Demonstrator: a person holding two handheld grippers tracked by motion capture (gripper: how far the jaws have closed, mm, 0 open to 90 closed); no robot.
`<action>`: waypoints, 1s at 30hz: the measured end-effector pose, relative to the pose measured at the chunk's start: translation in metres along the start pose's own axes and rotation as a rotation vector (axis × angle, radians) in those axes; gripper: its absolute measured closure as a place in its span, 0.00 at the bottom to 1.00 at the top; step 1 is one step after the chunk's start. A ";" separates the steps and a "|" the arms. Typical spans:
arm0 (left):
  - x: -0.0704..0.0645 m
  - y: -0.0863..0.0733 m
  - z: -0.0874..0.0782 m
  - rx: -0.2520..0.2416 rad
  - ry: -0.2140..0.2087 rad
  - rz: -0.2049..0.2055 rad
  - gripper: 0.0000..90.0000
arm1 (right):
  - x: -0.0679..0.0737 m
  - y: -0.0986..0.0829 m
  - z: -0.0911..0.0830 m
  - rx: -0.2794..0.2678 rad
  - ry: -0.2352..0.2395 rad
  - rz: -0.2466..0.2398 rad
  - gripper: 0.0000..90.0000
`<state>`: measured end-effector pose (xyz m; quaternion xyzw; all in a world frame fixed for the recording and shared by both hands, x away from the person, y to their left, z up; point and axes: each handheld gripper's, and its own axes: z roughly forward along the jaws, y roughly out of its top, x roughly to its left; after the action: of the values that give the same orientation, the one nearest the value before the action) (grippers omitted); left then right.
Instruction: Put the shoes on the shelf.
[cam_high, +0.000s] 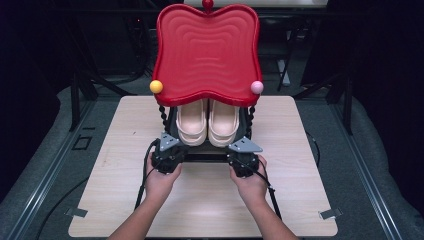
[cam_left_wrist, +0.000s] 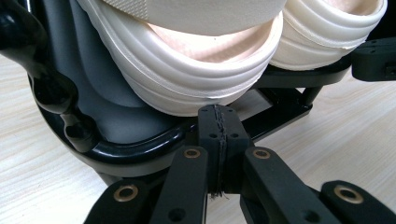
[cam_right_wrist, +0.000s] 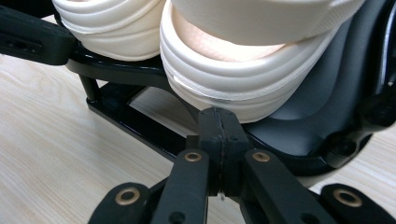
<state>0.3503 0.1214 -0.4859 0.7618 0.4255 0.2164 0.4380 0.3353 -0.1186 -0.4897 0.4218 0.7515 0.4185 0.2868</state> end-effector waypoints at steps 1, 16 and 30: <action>0.000 0.000 0.001 -0.001 0.003 -0.001 1.00 | 0.000 0.001 0.001 -0.001 -0.001 0.001 1.00; 0.003 0.000 0.009 0.018 0.013 -0.005 1.00 | -0.001 0.002 0.014 0.010 -0.017 0.012 1.00; 0.004 0.001 0.014 0.015 0.013 -0.013 1.00 | -0.002 0.003 0.018 0.007 -0.020 0.026 1.00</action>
<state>0.3623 0.1178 -0.4923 0.7607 0.4349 0.2151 0.4312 0.3516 -0.1126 -0.4962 0.4366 0.7444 0.4155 0.2874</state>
